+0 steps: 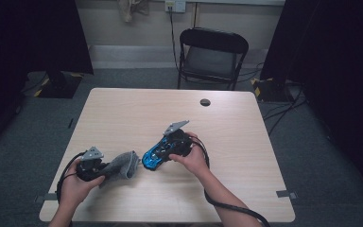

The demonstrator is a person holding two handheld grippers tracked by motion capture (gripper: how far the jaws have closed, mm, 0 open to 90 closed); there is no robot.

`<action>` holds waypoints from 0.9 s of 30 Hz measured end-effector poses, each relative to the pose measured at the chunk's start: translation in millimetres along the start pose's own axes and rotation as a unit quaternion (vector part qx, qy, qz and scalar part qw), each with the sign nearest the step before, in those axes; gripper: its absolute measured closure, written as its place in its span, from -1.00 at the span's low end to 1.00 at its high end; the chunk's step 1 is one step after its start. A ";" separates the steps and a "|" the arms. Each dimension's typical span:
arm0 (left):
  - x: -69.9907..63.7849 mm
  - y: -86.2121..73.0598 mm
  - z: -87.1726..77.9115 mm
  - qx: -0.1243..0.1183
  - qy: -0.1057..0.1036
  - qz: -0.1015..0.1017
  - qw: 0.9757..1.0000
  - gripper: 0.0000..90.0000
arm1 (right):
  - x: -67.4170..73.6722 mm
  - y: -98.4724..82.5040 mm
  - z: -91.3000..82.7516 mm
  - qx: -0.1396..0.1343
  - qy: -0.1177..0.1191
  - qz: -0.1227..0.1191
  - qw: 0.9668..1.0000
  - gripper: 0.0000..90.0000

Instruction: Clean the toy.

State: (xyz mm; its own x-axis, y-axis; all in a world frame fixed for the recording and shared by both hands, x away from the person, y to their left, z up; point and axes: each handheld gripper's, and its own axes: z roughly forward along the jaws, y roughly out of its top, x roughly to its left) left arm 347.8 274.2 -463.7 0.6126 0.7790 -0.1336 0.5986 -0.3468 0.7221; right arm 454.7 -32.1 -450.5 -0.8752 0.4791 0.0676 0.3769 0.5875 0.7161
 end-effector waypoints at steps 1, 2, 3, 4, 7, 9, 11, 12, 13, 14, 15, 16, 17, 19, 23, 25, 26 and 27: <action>1.0 -1.2 0.2 0.003 0.001 -0.002 1.000 0.57 | 1.0 0.6 4.2 0.002 0.000 -0.003 1.000 -0.58; 1.1 -2.6 0.9 0.003 -0.002 -0.005 1.000 0.57 | 1.7 1.1 8.4 0.004 0.000 -0.006 1.000 -0.59; 0.5 -4.0 1.7 0.005 -0.001 -0.002 1.000 0.57 | 2.1 1.3 12.4 0.007 0.001 -0.008 1.000 -0.60; 0.0 -4.9 2.5 0.011 0.002 0.005 1.000 0.56 | 2.3 1.3 16.0 0.009 0.001 -0.008 1.000 -0.60; -2.1 -7.7 6.5 0.019 0.002 0.008 1.000 0.55 | 2.8 -0.1 23.8 0.009 -0.001 -0.015 1.000 -0.63; -2.1 -8.9 9.0 0.024 0.005 0.012 1.000 0.54 | 3.5 -0.5 27.7 0.013 -0.006 -0.026 1.000 -0.65; -2.2 -9.2 11.3 0.024 0.000 0.010 1.000 0.53 | 3.1 -0.4 29.4 0.013 -0.010 -0.030 0.999 -0.67; -2.2 -9.2 11.8 0.027 0.000 0.011 1.000 0.52 | 3.0 -0.6 29.3 0.013 -0.010 -0.029 0.999 -0.67; -2.1 -9.1 12.4 0.028 -0.002 0.013 1.000 0.52 | 2.9 -1.2 29.5 0.011 -0.012 -0.030 0.999 -0.67; -2.4 -9.3 12.7 0.028 -0.001 0.014 1.000 0.50 | 3.2 -2.1 29.4 0.010 -0.013 -0.032 0.999 -0.67; -2.8 -9.9 13.1 0.026 -0.001 0.012 1.000 0.49 | 3.4 -3.5 29.5 0.006 -0.015 -0.035 0.999 -0.67; -2.6 -10.3 13.3 0.026 0.000 0.015 1.000 0.48 | 3.8 -5.2 29.6 0.001 -0.018 -0.041 0.999 -0.68; -2.9 -11.0 13.7 0.026 -0.001 0.013 1.000 0.46 | 4.8 -6.7 29.9 -0.002 -0.021 -0.049 0.999 -0.68; -3.3 -11.8 14.7 0.023 -0.004 0.012 1.000 0.41 | 6.7 -9.1 30.5 -0.008 -0.025 -0.060 0.998 -0.70; -4.2 -13.0 17.4 0.017 -0.014 0.018 1.000 0.20 | 6.7 -11.8 30.8 -0.017 -0.022 -0.067 0.997 -0.72; -4.9 -12.9 19.3 0.012 -0.023 0.015 1.000 -0.02 | 6.5 -12.2 30.6 -0.017 -0.023 -0.066 0.997 -0.72; -5.1 -12.5 19.7 0.011 -0.024 0.013 1.000 -0.15 | 6.4 -12.1 30.6 -0.017 -0.023 -0.066 0.997 -0.72; -5.0 -11.8 19.9 0.008 -0.020 0.017 1.000 -0.22 | 6.3 -12.0 30.6 -0.016 -0.023 -0.066 0.997 -0.72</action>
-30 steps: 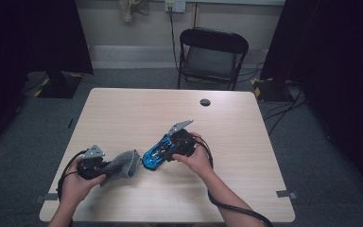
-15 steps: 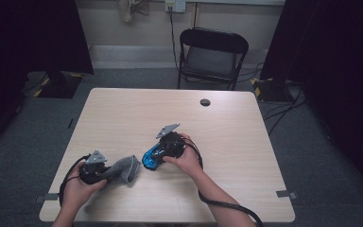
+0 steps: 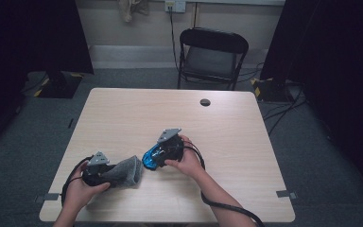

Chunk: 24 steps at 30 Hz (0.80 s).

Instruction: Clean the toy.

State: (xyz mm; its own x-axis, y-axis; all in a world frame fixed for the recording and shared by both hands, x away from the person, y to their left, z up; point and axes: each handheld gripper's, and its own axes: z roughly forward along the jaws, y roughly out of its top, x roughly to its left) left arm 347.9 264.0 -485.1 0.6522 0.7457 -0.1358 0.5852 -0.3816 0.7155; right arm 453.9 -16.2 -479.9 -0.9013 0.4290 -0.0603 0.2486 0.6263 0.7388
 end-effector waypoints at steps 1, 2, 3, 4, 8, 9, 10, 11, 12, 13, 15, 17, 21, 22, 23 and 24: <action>0.6 0.9 0.0 0.000 0.005 0.010 1.000 -0.29 | -0.5 0.1 0.0 0.000 0.000 -0.001 1.000 -0.72; 1.1 1.8 0.4 -0.001 0.005 0.019 1.000 -0.38 | -0.6 0.2 0.0 0.001 -0.001 0.001 1.000 -0.72; 1.0 2.4 0.8 -0.003 0.002 0.024 1.000 -0.43 | -0.6 0.4 0.0 0.002 -0.001 0.000 1.000 -0.72; 0.9 3.1 1.4 -0.007 -0.001 0.029 1.000 -0.44 | -0.4 0.7 0.1 0.003 -0.001 0.000 1.000 -0.72; 1.5 7.5 7.4 -0.007 -0.007 0.056 0.998 -0.40 | 0.0 1.1 0.1 0.005 -0.002 0.003 1.000 -0.73; 0.4 7.9 10.0 0.002 -0.018 0.057 0.998 -0.33 | 0.4 1.0 0.3 0.004 -0.003 0.003 1.000 -0.73; -1.7 7.9 12.9 0.009 -0.020 0.062 0.998 -0.17 | 0.8 1.1 0.6 0.004 -0.004 0.003 1.000 -0.73; -3.9 7.9 15.9 0.015 -0.021 0.064 0.998 -0.14 | 1.3 1.1 0.6 0.004 -0.005 0.004 1.000 -0.73; -5.7 8.4 16.8 0.016 -0.025 0.071 0.997 0.04 | 1.5 1.1 0.7 0.003 -0.005 0.004 1.000 -0.73; -7.0 10.9 16.5 0.023 -0.027 0.054 0.998 0.27 | 1.7 1.3 0.7 0.005 -0.006 0.005 1.000 -0.73; -8.2 15.7 16.8 0.033 -0.007 0.038 0.999 0.46 | 1.8 1.8 0.8 0.006 -0.006 0.005 1.000 -0.73; -5.4 20.3 17.4 0.027 0.042 0.032 0.998 0.49 | 1.9 2.4 0.8 0.009 -0.006 0.005 1.000 -0.73; -0.7 34.1 23.9 0.005 0.096 0.009 0.995 0.51 | 3.5 2.2 1.1 0.007 -0.008 0.007 1.000 -0.73; -2.4 36.8 29.5 0.013 0.099 -0.001 0.995 0.52 | 3.7 2.4 1.2 0.007 -0.008 0.007 1.000 -0.73; -4.7 38.6 36.1 0.029 0.093 -0.005 0.995 0.52 | 3.7 2.6 1.4 0.008 -0.009 0.007 1.000 -0.73; -8.6 39.3 41.7 0.026 0.086 -0.003 0.996 0.52 | 3.8 3.0 1.2 0.010 -0.010 0.007 1.000 -0.73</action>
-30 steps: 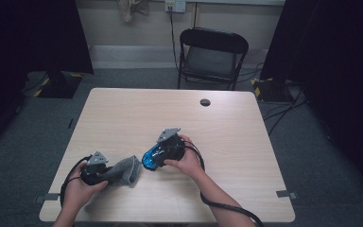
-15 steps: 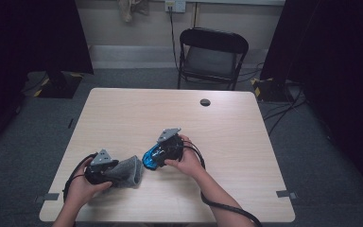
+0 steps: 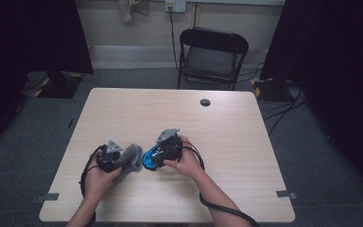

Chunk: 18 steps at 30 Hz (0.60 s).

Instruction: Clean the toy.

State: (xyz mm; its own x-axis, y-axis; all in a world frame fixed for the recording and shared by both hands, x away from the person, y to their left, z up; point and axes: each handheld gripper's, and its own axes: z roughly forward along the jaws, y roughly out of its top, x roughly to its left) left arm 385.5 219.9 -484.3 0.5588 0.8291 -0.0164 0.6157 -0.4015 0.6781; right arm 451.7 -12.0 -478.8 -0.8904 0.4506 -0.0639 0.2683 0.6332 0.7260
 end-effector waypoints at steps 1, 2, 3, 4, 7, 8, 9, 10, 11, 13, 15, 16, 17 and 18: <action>-4.6 1.9 2.3 -0.002 -0.007 0.003 1.000 0.53 | 0.2 0.2 0.0 0.001 0.000 0.000 1.000 -0.73; -8.2 4.3 2.7 0.005 -0.012 0.011 1.000 0.54 | 0.4 0.3 0.1 0.001 -0.001 0.000 1.000 -0.73; -10.5 6.5 2.0 0.014 -0.017 0.016 1.000 0.54 | 0.7 0.3 0.3 0.001 -0.002 0.002 1.000 -0.74; -12.2 7.2 1.3 0.018 -0.023 0.012 0.999 0.54 | 0.6 0.3 0.4 0.001 -0.002 0.002 1.000 -0.73; -13.7 3.7 0.2 0.014 -0.042 0.011 0.999 0.55 | 1.1 0.4 0.6 0.000 -0.002 0.003 1.000 -0.74; -13.2 2.5 -0.4 0.013 -0.051 0.003 0.999 0.55 | 1.5 0.5 0.8 0.000 -0.003 0.004 1.000 -0.74; -13.0 1.6 -1.1 0.013 -0.056 0.000 0.998 0.55 | 2.1 0.8 0.9 0.001 -0.004 0.004 1.000 -0.73; -13.6 0.5 -1.8 0.012 -0.064 -0.003 0.998 0.55 | 2.5 0.8 0.8 0.001 -0.005 0.004 1.000 -0.73; -14.2 0.1 -2.3 0.013 -0.068 -0.003 0.998 0.55 | 2.6 0.4 1.0 -0.001 -0.005 0.005 1.000 -0.73; -16.5 -0.2 -3.6 0.016 -0.074 0.000 0.997 0.55 | 2.6 0.2 1.0 -0.002 -0.006 0.003 1.000 -0.73; -18.9 0.0 -4.3 0.018 -0.077 0.002 0.997 0.56 | 2.8 1.3 1.0 0.003 -0.005 0.004 1.000 -0.73; -20.0 0.1 -4.6 0.019 -0.079 0.004 0.997 0.56 | 3.0 1.6 1.0 0.004 -0.006 0.005 1.000 -0.73; -20.9 0.3 -4.8 0.020 -0.084 0.004 0.996 0.56 | 3.1 1.8 1.1 0.005 -0.006 0.005 1.000 -0.73; -22.5 0.5 -5.1 0.021 -0.087 0.003 0.996 0.56 | 3.1 2.1 1.1 0.006 -0.006 0.005 1.000 -0.73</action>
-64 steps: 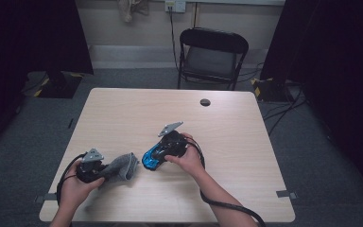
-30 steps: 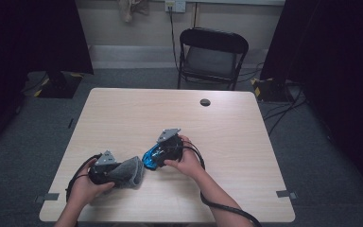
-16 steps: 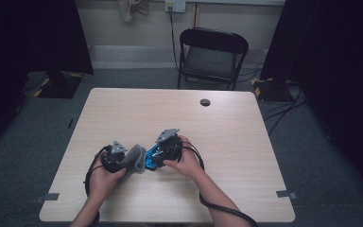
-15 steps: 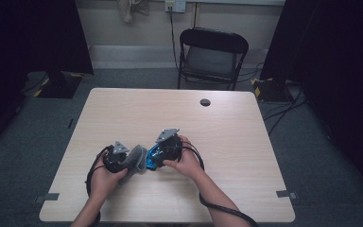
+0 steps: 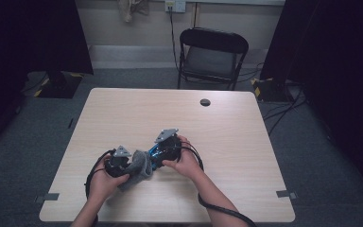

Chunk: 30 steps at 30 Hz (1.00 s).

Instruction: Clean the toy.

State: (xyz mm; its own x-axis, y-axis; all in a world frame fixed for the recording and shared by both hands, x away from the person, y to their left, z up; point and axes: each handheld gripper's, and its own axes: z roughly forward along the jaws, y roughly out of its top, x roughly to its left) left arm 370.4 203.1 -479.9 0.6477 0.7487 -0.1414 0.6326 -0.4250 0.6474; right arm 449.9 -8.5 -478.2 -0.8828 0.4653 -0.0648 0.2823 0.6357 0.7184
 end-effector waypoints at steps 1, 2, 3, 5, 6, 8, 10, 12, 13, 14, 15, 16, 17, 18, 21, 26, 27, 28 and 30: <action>-1.6 0.4 -0.1 0.001 -0.002 0.003 1.000 0.56 | -0.1 0.1 0.1 0.000 0.000 -0.001 1.000 -0.73; -2.9 0.8 -0.3 0.002 -0.006 0.007 1.000 0.57 | 0.0 0.2 0.2 0.000 0.000 -0.001 1.000 -0.73; -4.2 1.1 -0.3 0.003 -0.010 0.008 1.000 0.57 | 0.0 0.4 0.2 0.001 0.000 -0.001 1.000 -0.73; -7.0 1.2 -0.2 0.004 -0.014 0.008 1.000 0.57 | 0.2 0.2 0.2 0.000 0.000 -0.001 1.000 -0.73; -8.5 1.3 -0.5 0.006 -0.017 0.005 1.000 0.57 | 0.2 0.2 0.1 0.000 0.000 -0.001 1.000 -0.73; -12.5 1.6 -0.6 0.011 -0.026 0.008 1.000 0.57 | 0.4 0.1 0.1 0.000 0.000 0.000 1.000 -0.73; -16.2 2.0 -0.9 0.013 -0.030 0.012 0.999 0.57 | 0.0 0.4 0.3 0.001 -0.001 -0.002 1.000 -0.73; -19.9 2.6 0.1 0.012 -0.040 0.006 0.999 0.58 | 0.2 0.4 0.3 0.000 -0.001 -0.001 1.000 -0.73; -21.3 3.0 0.5 0.013 -0.043 0.009 0.999 0.58 | 0.2 0.1 0.2 0.000 -0.001 -0.001 1.000 -0.73; -24.0 3.3 1.9 0.015 -0.049 0.015 0.999 0.58 | 0.5 0.0 0.1 0.000 -0.001 0.000 1.000 -0.73; -25.4 3.6 2.5 0.016 -0.050 0.017 0.998 0.58 | 0.8 0.0 0.0 0.000 -0.001 0.001 1.000 -0.73; -27.0 4.0 3.7 0.017 -0.050 0.021 0.998 0.58 | 0.9 0.0 0.1 0.000 -0.002 0.001 1.000 -0.73; -28.3 4.3 4.8 0.016 -0.051 0.023 0.998 0.58 | 1.0 0.2 0.1 0.001 -0.002 0.001 1.000 -0.73; -29.4 4.4 5.4 0.014 -0.050 0.024 0.998 0.58 | 1.0 0.4 0.3 0.001 -0.002 -0.001 1.000 -0.73; -31.9 5.1 5.9 0.016 -0.061 0.029 0.998 0.58 | 1.4 0.5 0.3 0.001 -0.003 0.001 1.000 -0.73; -42.7 8.6 10.5 0.017 -0.088 0.044 0.995 0.58 | 1.9 0.3 0.3 0.000 -0.004 0.001 1.000 -0.73; -44.3 9.5 11.3 0.017 -0.091 0.047 0.995 0.58 | 2.1 0.4 0.4 0.000 -0.004 0.001 1.000 -0.73; -45.4 10.6 11.4 0.018 -0.095 0.050 0.994 0.58 | 1.9 0.5 0.5 0.000 -0.004 0.000 1.000 -0.73; -47.1 12.0 11.0 0.016 -0.102 0.048 0.993 0.58 | 2.0 0.7 0.5 0.000 -0.003 0.000 1.000 -0.73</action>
State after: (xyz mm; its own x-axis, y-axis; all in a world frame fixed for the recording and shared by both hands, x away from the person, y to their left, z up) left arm 352.1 157.1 -473.7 0.7767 0.5861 -0.2306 0.5744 -0.5088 0.6413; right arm 448.5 -6.8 -478.2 -0.8805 0.4688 -0.0698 0.2818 0.6363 0.7181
